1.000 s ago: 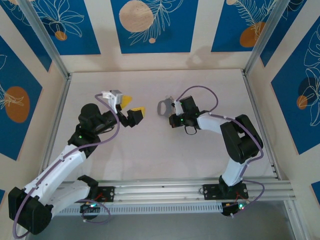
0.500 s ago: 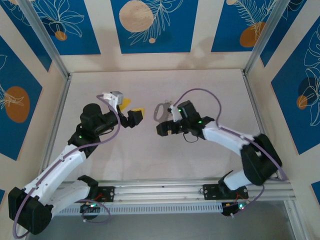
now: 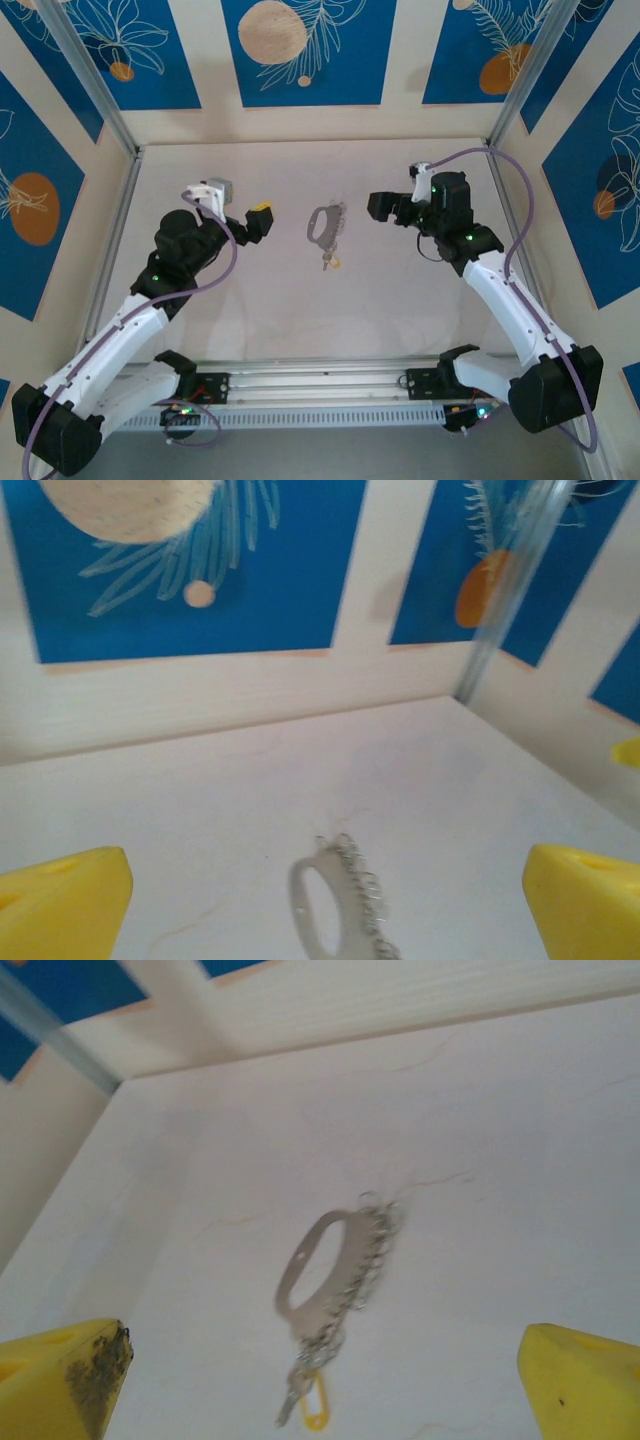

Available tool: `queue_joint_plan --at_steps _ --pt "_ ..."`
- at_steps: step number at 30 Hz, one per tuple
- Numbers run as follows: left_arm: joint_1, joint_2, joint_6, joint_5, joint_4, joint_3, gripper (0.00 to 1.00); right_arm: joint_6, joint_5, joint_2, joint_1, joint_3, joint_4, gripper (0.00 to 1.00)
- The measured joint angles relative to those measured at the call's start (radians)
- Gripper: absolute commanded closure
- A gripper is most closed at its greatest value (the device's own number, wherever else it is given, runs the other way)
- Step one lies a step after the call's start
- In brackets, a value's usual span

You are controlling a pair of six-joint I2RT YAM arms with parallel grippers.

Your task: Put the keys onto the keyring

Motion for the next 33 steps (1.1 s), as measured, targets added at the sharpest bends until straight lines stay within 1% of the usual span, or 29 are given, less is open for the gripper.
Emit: queue_joint_plan --at_steps 4,8,11,14,17,20,24,27,31,33 --pt "0.001 -0.014 0.109 -0.115 0.034 -0.031 0.00 0.008 0.101 0.005 -0.059 -0.002 0.043 0.01" --pt "0.014 -0.021 0.220 -0.225 0.092 -0.089 0.00 0.048 0.163 0.045 -0.125 -0.019 0.129 0.01" --pt "0.051 -0.015 0.283 -0.284 0.168 -0.167 0.00 0.044 0.204 0.105 -0.153 -0.039 0.161 0.01" --pt "0.109 0.031 0.311 -0.326 0.293 -0.292 0.00 0.025 0.250 0.158 -0.167 -0.081 0.204 0.01" --pt "0.149 0.119 0.313 -0.349 0.379 -0.400 0.00 -0.011 0.311 0.200 -0.174 -0.140 0.252 0.01" --pt "0.163 0.208 0.313 -0.360 0.491 -0.483 0.00 -0.055 0.367 0.230 -0.195 -0.206 0.311 0.01" --pt "0.187 0.317 0.312 -0.363 0.621 -0.509 0.00 -0.105 0.400 0.238 -0.227 -0.306 0.410 0.01" --pt "0.225 0.330 0.309 -0.346 0.678 -0.502 0.00 -0.127 0.397 0.246 -0.247 -0.364 0.491 0.01" --pt "0.251 0.341 0.304 -0.334 0.711 -0.497 0.00 -0.137 0.363 0.275 -0.269 -0.401 0.579 0.01" --pt "0.264 0.365 0.289 -0.328 0.752 -0.512 0.00 -0.140 0.342 0.283 -0.273 -0.441 0.666 0.01"
